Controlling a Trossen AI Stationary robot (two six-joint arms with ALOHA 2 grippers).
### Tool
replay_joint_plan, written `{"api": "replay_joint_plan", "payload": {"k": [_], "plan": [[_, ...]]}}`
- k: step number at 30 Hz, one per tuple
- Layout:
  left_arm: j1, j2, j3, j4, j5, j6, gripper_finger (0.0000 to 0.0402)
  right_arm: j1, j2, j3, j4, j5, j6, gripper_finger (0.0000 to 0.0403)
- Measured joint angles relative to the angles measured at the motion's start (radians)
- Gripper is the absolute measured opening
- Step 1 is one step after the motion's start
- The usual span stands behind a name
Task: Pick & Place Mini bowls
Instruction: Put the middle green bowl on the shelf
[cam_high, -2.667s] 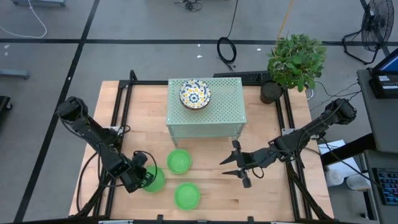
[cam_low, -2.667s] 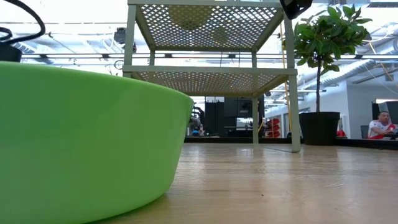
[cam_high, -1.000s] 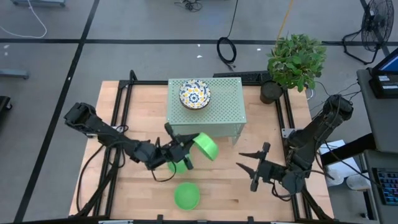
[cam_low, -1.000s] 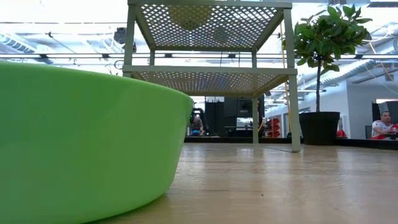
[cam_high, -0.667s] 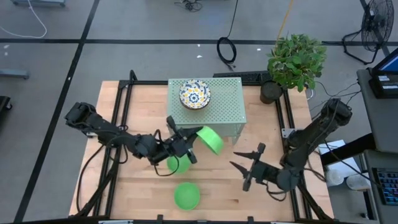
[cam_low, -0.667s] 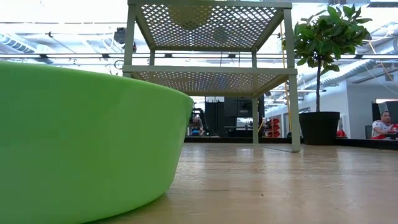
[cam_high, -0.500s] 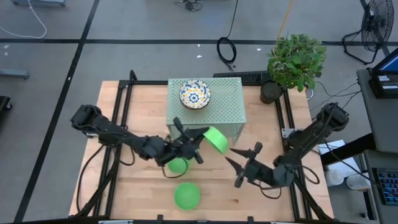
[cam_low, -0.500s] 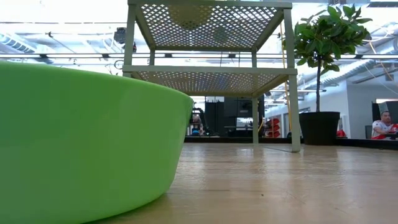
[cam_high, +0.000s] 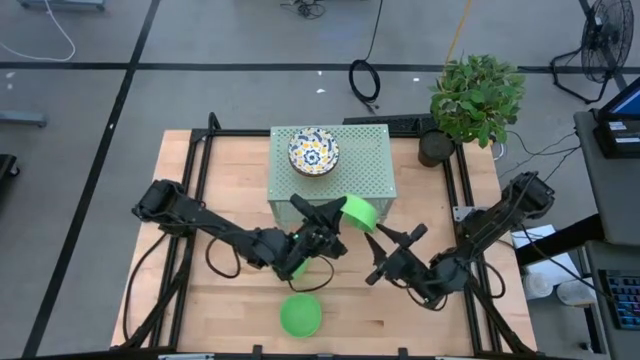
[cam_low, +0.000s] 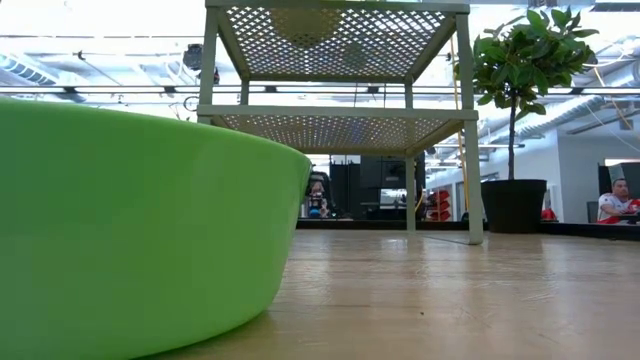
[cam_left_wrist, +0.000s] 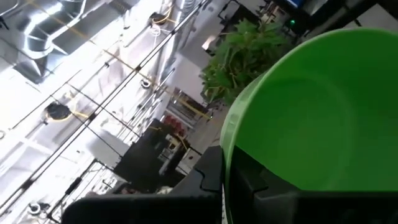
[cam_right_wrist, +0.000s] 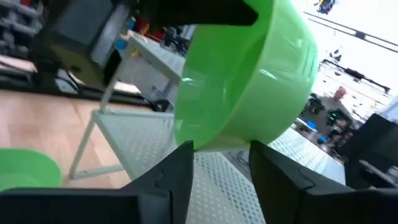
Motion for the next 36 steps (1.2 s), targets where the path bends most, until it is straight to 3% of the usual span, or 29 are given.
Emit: {"api": "replay_joint_plan", "payload": {"k": [8,15,23,29,36], "plan": [[0.001,0.0,0.001,0.034,-0.029,0.029,0.0004,-0.022,-0.014,0.0,0.054,-0.044,-0.027,0.0094],[-0.02,-0.002,0.001,0.009,-0.035,-0.082,0.0005,-0.06,-0.014,0.0,0.099,-0.1,-0.071,0.0071],[-0.039,-0.001,0.001,-0.012,-0.082,-0.093,0.0006,-0.042,-0.014,0.0,0.096,-0.114,-0.038,0.0072],[-0.068,0.0,0.001,-0.019,-0.053,-0.093,0.0005,-0.02,-0.014,0.0,0.066,-0.118,0.123,0.0074],[-0.088,0.0,0.0,-0.029,-0.031,-0.11,0.0005,-0.001,-0.014,0.0,0.074,-0.12,0.016,0.0075]]}}
